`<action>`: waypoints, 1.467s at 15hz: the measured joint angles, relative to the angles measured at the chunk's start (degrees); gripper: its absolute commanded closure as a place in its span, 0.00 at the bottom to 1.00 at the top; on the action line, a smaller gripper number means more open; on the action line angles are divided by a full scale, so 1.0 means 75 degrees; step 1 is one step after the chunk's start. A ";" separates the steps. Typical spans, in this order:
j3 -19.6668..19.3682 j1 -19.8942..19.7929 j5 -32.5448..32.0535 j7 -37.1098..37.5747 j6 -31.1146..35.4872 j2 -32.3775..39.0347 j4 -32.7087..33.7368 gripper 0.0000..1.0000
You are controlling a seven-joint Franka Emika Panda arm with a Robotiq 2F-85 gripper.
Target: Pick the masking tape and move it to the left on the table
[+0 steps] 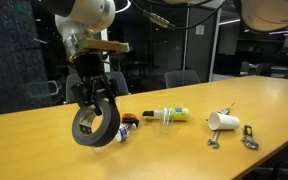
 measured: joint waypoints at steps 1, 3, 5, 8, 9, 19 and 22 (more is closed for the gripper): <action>0.0003 0.0096 -0.0118 -0.0012 -0.0012 -0.0004 0.0023 0.69; -0.0022 0.0289 -0.0628 0.0254 0.0074 -0.0018 0.0023 0.69; -0.0080 0.0441 -0.1093 0.0741 0.0352 -0.0021 -0.0012 0.69; -0.0190 0.0549 -0.1602 0.1601 0.0770 -0.0025 -0.0158 0.69; -0.0227 0.0566 -0.1739 0.1914 0.0883 -0.0029 -0.0232 0.69; -0.0462 0.0903 -0.2176 0.5038 0.0588 -0.0051 -0.1132 0.69; -0.0462 0.1025 -0.2170 0.5375 0.0267 -0.0049 -0.1227 0.69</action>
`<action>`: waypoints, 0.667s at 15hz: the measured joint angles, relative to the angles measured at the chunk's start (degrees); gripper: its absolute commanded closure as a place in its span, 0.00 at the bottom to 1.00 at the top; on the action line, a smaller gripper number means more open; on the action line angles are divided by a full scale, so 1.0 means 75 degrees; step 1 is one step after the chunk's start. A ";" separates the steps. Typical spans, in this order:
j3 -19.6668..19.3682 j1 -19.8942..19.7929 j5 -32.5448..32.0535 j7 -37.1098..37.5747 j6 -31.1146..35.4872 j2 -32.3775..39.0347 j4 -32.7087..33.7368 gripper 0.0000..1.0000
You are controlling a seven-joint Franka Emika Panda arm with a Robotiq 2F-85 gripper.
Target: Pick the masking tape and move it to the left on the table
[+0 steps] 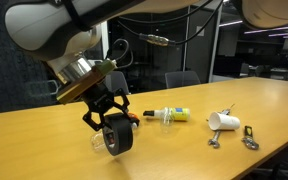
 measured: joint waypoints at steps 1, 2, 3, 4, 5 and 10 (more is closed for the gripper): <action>0.0000 0.0050 0.0007 0.0090 -0.0078 -0.0001 -0.0028 0.69; 0.0000 0.0082 0.0018 0.0161 -0.0152 -0.0005 -0.0041 0.69; 0.0000 0.0096 0.0033 0.0217 -0.0214 -0.0010 -0.0047 0.69; 0.0000 0.0102 0.0048 0.0267 -0.0233 -0.0010 -0.0052 0.69; 0.0000 0.0106 0.0069 0.0318 -0.0233 -0.0010 -0.0060 0.69; -0.0007 0.0105 0.0178 0.0528 -0.0228 -0.0011 -0.0077 0.69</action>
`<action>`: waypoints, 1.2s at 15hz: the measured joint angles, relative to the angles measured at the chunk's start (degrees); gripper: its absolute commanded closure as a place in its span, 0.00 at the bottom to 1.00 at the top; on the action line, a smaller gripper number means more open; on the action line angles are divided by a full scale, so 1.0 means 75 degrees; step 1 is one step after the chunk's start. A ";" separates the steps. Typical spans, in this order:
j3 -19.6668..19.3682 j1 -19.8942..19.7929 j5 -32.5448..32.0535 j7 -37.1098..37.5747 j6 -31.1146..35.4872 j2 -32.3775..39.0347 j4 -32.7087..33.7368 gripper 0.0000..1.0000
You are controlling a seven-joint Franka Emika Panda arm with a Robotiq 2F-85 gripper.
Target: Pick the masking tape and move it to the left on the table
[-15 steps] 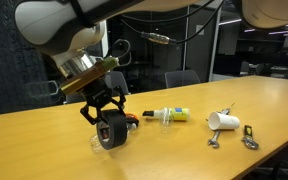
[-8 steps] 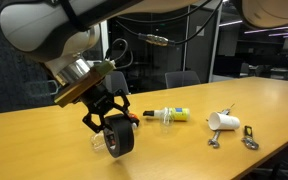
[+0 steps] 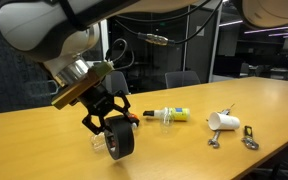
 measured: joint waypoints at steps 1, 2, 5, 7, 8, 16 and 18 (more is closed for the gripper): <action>-0.0006 -0.0004 0.0052 0.0074 0.0025 -0.0003 -0.0014 0.69; -0.0013 -0.0009 0.0102 0.0146 0.0075 -0.0004 -0.0045 0.69; -0.0029 -0.0057 0.0358 0.0251 0.0353 -0.0005 -0.0232 0.49; -0.0036 -0.0118 0.0499 0.0277 0.0486 -0.0006 -0.0365 0.23; -0.0042 -0.0153 0.0591 0.0293 0.0533 -0.0007 -0.0422 0.23; -0.0043 -0.0332 0.0928 0.0303 0.0613 -0.0110 -0.0578 0.00; -0.0043 -0.0358 0.0958 0.0304 0.0610 -0.0167 -0.0580 0.00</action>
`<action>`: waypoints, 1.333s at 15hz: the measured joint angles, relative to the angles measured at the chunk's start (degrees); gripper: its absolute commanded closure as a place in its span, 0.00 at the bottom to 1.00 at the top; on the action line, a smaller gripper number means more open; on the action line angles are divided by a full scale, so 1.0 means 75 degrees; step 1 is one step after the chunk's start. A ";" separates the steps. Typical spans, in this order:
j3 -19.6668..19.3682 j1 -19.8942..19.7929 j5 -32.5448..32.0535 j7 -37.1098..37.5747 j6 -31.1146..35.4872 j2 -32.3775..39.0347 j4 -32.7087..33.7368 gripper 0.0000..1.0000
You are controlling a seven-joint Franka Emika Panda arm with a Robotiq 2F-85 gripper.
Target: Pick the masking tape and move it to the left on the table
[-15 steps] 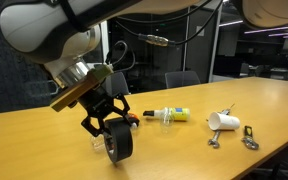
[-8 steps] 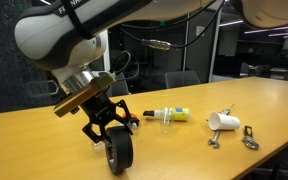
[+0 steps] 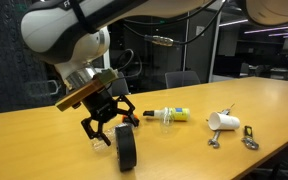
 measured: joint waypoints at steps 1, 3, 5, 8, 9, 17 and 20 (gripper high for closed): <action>-0.0007 -0.0023 0.0000 0.0002 -0.0007 -0.0049 0.0000 0.01; -0.0077 -0.0119 -0.0031 0.0001 -0.0033 -0.0245 0.0008 0.00; -0.0203 -0.0322 -0.0157 -0.0009 -0.0098 -0.0616 0.0019 0.00; -0.0344 -0.0860 -0.0343 -0.0065 -0.0271 -0.1373 0.0007 0.00; -0.0372 -0.1069 -0.0398 -0.0090 -0.0334 -0.1637 -0.0016 0.00; -0.0594 -0.2875 -0.0133 -0.0652 -0.0430 -0.4265 -0.1893 0.00; -0.0719 -0.3399 0.0080 -0.0998 -0.0213 -0.5301 -0.3100 0.00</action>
